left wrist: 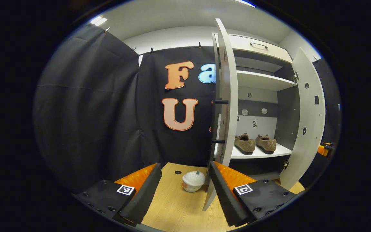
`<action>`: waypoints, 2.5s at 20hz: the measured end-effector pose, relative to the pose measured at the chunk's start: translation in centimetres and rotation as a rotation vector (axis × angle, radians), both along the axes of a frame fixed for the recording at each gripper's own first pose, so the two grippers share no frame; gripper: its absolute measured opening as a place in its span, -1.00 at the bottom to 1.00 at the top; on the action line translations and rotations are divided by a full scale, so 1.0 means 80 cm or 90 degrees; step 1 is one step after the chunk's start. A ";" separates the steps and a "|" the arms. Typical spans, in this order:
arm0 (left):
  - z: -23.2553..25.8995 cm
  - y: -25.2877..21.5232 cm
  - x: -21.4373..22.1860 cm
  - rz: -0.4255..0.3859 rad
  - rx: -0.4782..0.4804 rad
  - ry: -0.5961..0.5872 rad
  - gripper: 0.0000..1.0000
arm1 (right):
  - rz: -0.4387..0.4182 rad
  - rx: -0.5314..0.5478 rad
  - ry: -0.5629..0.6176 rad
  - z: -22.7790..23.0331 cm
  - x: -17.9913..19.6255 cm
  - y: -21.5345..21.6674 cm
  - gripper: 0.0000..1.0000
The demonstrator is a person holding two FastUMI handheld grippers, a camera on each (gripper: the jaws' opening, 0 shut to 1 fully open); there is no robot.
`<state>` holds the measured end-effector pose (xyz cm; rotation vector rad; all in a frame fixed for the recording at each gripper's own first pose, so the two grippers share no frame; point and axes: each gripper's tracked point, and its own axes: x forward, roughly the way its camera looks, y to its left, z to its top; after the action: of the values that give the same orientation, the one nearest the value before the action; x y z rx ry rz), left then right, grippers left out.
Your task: Grab one shoe with the right hand and put it into the shoe cabinet, grab the other shoe with the left hand and put it into the shoe cabinet; then close the right door with the right hand and the left door with the left hand.
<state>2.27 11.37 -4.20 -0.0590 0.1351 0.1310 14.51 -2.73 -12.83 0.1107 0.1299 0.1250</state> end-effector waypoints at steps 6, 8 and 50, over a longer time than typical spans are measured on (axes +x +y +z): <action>-0.013 0.007 0.015 -0.015 -0.012 0.009 0.92 | 0.043 0.004 0.013 -0.011 0.003 0.048 0.84; -0.021 0.006 0.022 -0.022 -0.017 0.014 0.89 | 0.058 0.016 0.015 -0.008 0.003 0.065 0.83; -0.077 -0.153 0.147 -0.204 -0.056 0.012 0.86 | -0.044 0.019 -0.030 0.046 -0.057 -0.054 0.85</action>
<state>14.02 -0.83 -10.39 -0.1231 0.1679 -0.1950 9.95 -7.01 -9.16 0.1424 0.0772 0.0605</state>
